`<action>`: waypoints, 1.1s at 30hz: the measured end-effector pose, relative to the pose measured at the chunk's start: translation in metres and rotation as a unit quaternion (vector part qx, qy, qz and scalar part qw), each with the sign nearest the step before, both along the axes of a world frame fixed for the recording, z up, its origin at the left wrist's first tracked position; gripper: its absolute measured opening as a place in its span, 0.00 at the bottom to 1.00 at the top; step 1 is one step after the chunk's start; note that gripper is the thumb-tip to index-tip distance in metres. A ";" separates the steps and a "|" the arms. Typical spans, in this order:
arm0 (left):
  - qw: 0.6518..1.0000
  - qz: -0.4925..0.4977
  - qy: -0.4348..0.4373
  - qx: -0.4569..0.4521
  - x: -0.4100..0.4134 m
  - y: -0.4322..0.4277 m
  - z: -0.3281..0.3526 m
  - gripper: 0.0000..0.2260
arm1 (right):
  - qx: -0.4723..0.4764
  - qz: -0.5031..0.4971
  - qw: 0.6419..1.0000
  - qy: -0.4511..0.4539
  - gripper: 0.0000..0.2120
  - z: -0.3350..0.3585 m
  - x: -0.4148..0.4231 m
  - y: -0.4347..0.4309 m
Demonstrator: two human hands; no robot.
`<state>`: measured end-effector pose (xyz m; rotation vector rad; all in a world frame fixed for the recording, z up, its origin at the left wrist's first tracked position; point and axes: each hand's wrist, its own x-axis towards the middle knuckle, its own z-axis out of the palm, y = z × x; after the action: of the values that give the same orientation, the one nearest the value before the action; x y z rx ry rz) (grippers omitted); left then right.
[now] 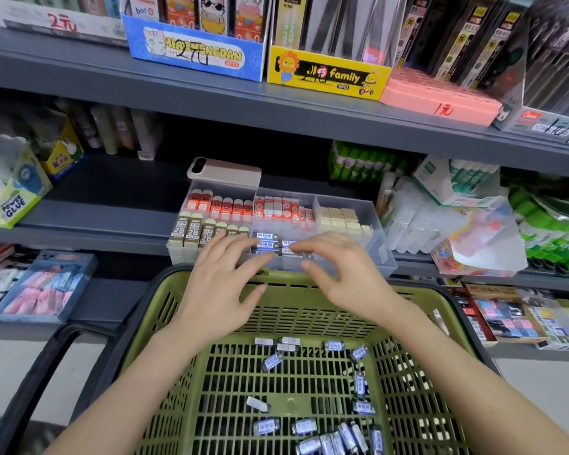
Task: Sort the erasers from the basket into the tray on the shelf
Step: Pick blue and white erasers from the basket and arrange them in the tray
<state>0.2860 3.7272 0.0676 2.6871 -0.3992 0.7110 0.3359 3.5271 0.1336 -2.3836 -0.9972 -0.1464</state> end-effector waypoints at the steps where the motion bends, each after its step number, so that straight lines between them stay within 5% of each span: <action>1: 1.000 0.002 -0.020 -0.015 -0.004 -0.001 0.001 0.16 | 0.069 -0.002 0.998 -0.011 0.10 -0.004 -0.010 -0.009; 3: 0.998 -0.006 -0.040 -0.058 -0.015 -0.006 0.002 0.14 | 0.133 -0.020 0.991 -0.010 0.09 -0.022 -0.029 -0.026; 6: 0.996 -0.051 0.017 -0.077 -0.031 -0.020 -0.012 0.10 | 0.057 -0.088 0.989 0.100 0.06 -0.067 -0.039 -0.051; 10: 0.961 -0.049 0.273 0.010 -0.041 -0.048 -0.062 0.15 | -0.081 -0.224 0.934 0.266 0.11 -0.134 -0.029 -0.083; 16: 0.923 0.009 0.368 0.114 -0.032 -0.069 -0.133 0.24 | -0.240 -0.222 0.931 0.164 0.14 -0.190 -0.028 -0.084; 20: 0.920 0.083 0.365 0.113 -0.032 -0.078 -0.157 0.28 | -0.423 -0.185 0.882 0.098 0.20 -0.208 -0.035 -0.072; 23: 0.926 0.104 0.342 0.120 -0.033 -0.083 -0.165 0.27 | -0.420 -0.202 0.879 0.102 0.21 -0.218 -0.035 -0.071; 27: 0.918 0.094 0.372 0.102 -0.030 -0.086 -0.171 0.21 | -0.344 -0.252 0.886 0.184 0.10 -0.214 -0.035 -0.073; 29: 0.912 0.083 0.399 0.038 -0.029 -0.089 -0.170 0.16 | -0.257 -0.286 0.887 0.255 0.01 -0.202 -0.036 -0.068; 31: 0.865 0.101 0.449 -0.197 -0.030 -0.092 -0.159 0.08 | -0.122 -0.317 0.875 0.344 0.06 -0.192 -0.039 -0.061; 33: 0.673 0.116 0.510 -0.523 -0.030 -0.096 -0.140 0.07 | 0.024 -0.313 0.853 0.416 0.06 -0.180 -0.046 -0.048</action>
<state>0.2560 3.6312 -0.0722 1.5737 0.5228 -0.5029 0.2896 3.4786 -0.0463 -2.2553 0.1945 0.5790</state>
